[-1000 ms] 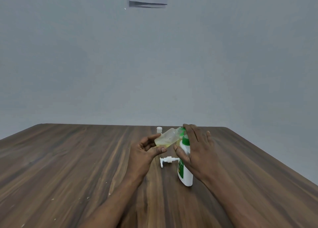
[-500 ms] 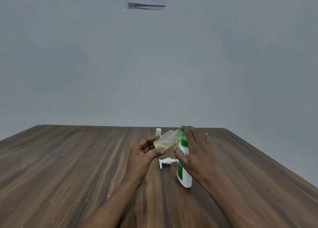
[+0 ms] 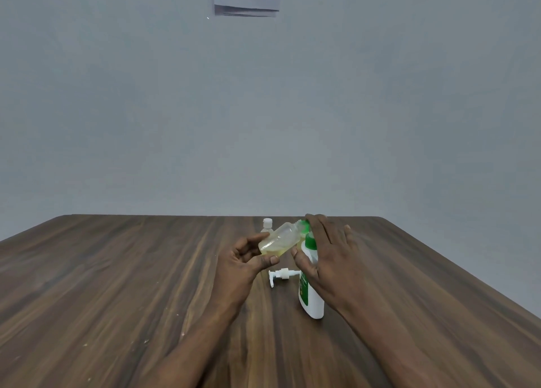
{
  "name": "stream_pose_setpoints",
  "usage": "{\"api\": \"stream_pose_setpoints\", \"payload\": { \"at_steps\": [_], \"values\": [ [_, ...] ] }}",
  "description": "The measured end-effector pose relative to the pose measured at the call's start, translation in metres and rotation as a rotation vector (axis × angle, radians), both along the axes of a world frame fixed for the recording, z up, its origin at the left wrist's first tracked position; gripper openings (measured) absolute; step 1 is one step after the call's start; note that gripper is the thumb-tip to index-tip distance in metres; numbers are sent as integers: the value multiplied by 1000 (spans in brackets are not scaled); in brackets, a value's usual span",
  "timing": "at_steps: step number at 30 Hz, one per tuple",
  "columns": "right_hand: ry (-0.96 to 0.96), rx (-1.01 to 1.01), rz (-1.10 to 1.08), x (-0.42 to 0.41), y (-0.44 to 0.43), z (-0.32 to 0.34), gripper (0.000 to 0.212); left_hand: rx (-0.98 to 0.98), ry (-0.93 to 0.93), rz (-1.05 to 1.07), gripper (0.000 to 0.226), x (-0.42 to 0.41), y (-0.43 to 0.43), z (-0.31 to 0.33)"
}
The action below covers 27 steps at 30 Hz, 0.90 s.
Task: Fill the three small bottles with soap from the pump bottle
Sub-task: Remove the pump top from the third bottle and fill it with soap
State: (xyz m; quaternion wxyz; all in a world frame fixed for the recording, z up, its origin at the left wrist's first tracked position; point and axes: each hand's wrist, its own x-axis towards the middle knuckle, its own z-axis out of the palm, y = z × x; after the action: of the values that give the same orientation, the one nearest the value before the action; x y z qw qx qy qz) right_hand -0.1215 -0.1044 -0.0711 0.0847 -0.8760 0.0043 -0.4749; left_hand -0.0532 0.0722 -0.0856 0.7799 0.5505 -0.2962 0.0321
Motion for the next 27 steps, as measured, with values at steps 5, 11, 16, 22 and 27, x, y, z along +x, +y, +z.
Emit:
{"api": "stream_pose_setpoints", "payload": {
  "at_steps": [5,11,16,22,27],
  "values": [
    [-19,3,9,-1,1,4,61,0,-7,-2,45,0,0,2],
    [-21,-6,17,-3,1,0,50,-2,28,-13,46,-1,0,-3],
    [-1,1,1,-3,1,4,61,-3,7,-3,46,-1,-1,1],
    [-18,9,-1,-4,2,7,55,9,0,12,46,-1,1,1],
    [-12,-28,-4,-4,-1,2,49,7,15,20,47,-3,1,-2]
  ]
}}
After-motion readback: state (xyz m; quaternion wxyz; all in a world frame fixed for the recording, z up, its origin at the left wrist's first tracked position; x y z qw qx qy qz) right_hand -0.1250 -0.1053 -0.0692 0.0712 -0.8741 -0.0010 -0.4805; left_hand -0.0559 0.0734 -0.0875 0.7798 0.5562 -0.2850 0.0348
